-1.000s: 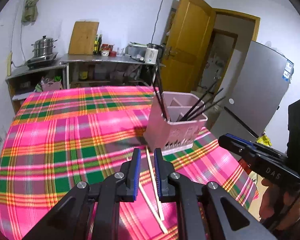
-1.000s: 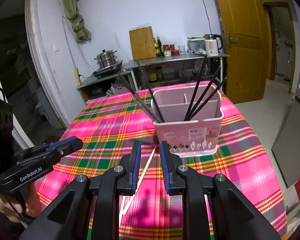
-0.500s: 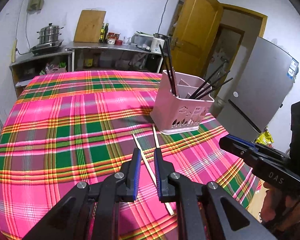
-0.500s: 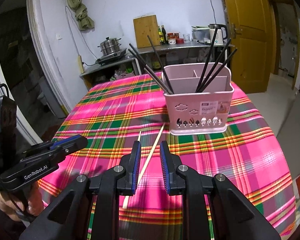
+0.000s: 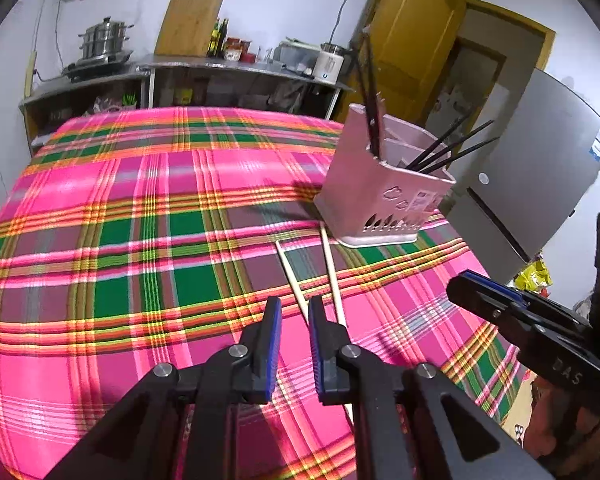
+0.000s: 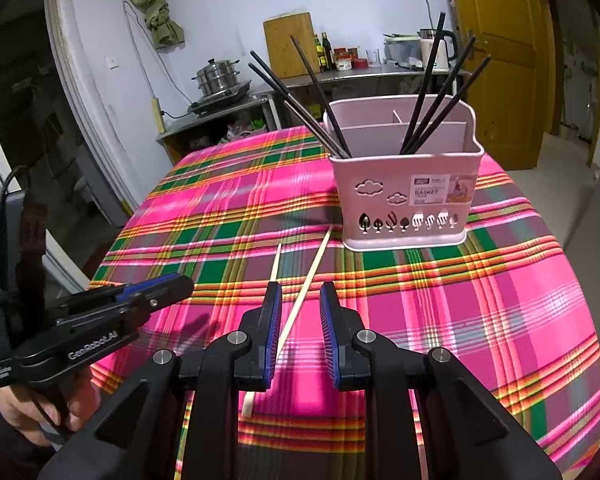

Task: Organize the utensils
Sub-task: 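Raise both open tools from the basket and move toward the wooden chopsticks, then lower both open tools down around the two wooden chopsticks on the cloth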

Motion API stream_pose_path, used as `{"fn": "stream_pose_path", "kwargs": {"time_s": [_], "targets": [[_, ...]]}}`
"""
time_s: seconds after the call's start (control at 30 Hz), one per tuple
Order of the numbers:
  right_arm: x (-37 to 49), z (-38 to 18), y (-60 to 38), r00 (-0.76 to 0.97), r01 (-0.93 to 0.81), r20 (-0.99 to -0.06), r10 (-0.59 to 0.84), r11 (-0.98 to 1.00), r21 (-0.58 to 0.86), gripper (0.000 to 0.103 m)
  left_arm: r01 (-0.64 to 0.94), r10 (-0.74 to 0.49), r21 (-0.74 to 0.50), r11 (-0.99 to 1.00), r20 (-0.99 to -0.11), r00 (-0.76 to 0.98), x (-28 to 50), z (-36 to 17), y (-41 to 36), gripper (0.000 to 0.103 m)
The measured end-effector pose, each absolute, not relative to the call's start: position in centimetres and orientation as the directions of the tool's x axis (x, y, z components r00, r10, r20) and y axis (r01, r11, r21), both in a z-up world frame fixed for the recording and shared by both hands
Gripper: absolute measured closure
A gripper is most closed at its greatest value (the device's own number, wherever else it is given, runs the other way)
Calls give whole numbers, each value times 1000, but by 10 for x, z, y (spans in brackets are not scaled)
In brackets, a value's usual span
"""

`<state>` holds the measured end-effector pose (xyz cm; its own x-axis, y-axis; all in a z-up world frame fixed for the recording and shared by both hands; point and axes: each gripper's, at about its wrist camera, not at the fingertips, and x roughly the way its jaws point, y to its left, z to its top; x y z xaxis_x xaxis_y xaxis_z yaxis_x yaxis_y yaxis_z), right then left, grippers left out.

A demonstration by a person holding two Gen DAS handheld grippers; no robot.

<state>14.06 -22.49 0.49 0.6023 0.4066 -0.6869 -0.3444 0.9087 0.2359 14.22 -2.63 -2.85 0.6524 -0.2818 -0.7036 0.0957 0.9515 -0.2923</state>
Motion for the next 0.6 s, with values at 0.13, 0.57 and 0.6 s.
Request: {"fn": "stream_pose_path", "kwargs": {"time_s": [0.13,0.57,0.6], "targets": [[149,-3,-221,590,-341,-699,404,909,239,83,80,-287,-308,948,-719,633,158,-42,-28,86],[165,-24,-224,558,-316,-733,389,916,246,83,51,-298,-333,942,-754,585,211,-77,-47,85],[166,-25,-224,556,-314,-735,388,917,246,83,51,-296,-330,943,-758,580,214,-80,-49,85]]}}
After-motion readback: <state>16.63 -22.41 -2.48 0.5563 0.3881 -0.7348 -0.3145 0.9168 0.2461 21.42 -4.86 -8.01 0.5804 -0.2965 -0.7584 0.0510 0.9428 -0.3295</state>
